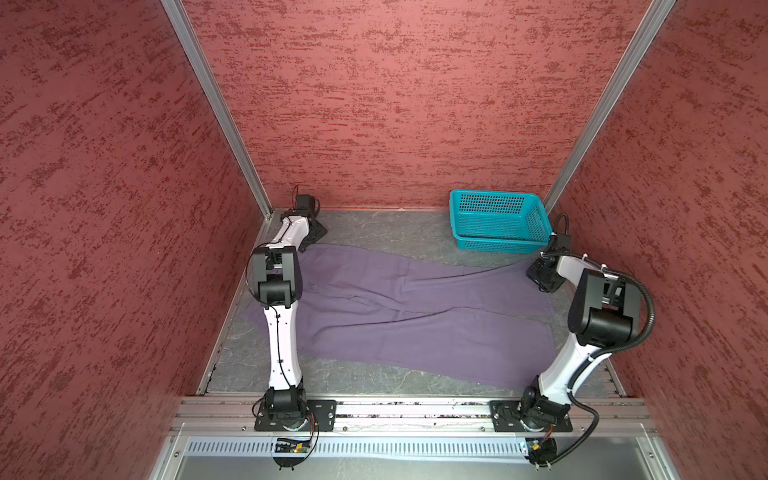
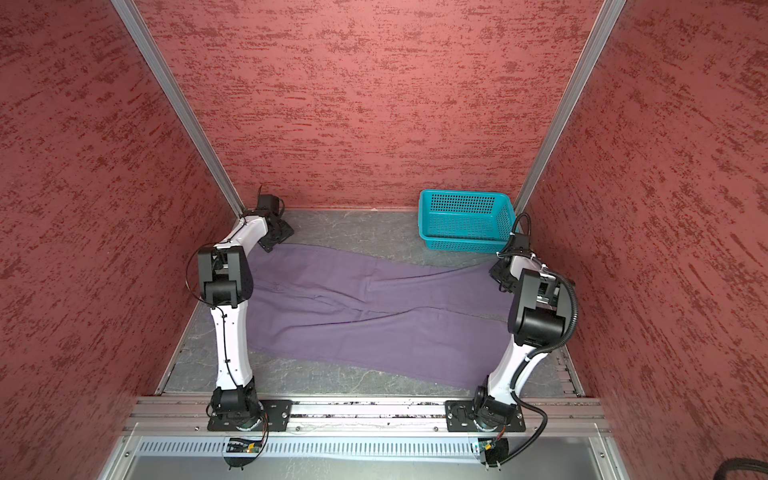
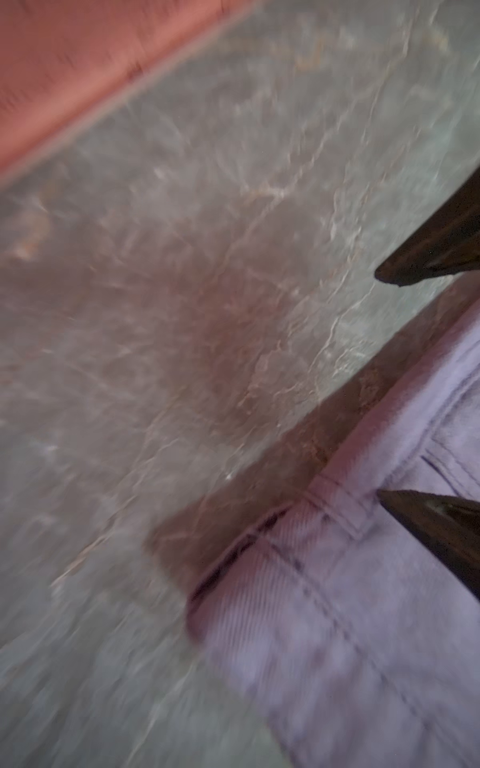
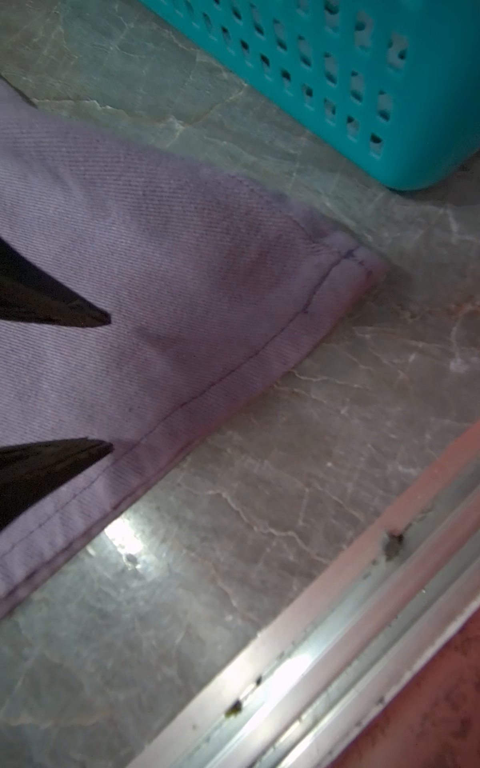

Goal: Fold and stack the trousers
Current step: Smooth out the trousers at the center of the table.

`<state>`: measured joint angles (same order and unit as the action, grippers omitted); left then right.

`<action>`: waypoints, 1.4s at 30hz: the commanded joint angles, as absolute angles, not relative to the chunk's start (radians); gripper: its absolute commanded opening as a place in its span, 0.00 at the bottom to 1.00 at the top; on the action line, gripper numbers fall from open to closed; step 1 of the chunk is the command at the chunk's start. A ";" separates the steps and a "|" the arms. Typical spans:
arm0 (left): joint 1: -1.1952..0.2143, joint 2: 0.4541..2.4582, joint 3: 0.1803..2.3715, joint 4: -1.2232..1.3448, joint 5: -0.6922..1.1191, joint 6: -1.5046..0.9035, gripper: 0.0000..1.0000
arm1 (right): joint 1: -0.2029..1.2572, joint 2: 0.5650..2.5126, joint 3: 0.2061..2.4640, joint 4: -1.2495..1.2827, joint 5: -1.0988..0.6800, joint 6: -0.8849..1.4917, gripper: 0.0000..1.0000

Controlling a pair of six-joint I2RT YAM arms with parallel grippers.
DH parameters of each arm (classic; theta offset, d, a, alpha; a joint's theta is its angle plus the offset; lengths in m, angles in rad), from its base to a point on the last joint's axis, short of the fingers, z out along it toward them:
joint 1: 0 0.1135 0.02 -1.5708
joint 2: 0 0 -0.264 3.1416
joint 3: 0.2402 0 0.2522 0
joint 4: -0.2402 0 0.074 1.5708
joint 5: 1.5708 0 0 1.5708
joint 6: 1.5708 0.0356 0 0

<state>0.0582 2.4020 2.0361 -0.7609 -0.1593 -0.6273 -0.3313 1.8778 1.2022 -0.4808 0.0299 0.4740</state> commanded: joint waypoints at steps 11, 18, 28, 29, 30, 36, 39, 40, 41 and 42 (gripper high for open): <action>0.075 2.457 2.121 -0.871 -0.170 -0.638 0.00 | -0.351 1.843 1.185 -0.444 0.044 0.498 0.48; 0.152 2.411 2.069 -0.845 -0.185 -0.659 0.00 | -0.362 1.870 1.155 -0.425 0.012 0.520 0.48; 0.181 2.338 1.958 -0.768 -0.136 -0.699 0.29 | -0.362 1.853 1.134 -0.418 0.002 0.525 0.49; 0.177 2.326 1.946 -0.764 -0.127 -0.705 0.37 | -0.362 1.838 1.125 -0.420 -0.003 0.523 0.49; 0.170 2.307 1.928 -0.751 -0.118 -0.707 0.43 | -0.362 1.818 1.114 -0.427 -0.004 0.522 0.49; 0.138 2.103 1.779 -0.720 -0.113 -0.706 0.57 | -0.361 1.625 0.990 -0.458 0.003 0.513 0.54; 0.142 1.960 1.673 -0.709 -0.104 -0.701 0.63 | -0.361 1.507 0.915 -0.476 0.017 0.493 0.58; 0.147 1.921 1.637 -0.707 -0.097 -0.702 0.65 | -0.360 1.466 0.889 -0.484 0.035 0.488 0.59; 0.156 1.870 1.597 -0.706 -0.083 -0.704 0.67 | -0.360 1.410 0.859 -0.485 0.048 0.488 0.61; 0.166 1.828 1.558 -0.707 -0.064 -0.706 0.70 | -0.360 1.365 0.827 -0.483 0.056 0.493 0.64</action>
<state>0.1398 1.9259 1.6245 -0.7242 -0.0933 -0.7036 -0.3557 1.4624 0.8810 -0.4583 0.0097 0.5041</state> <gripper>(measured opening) 0.692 0.627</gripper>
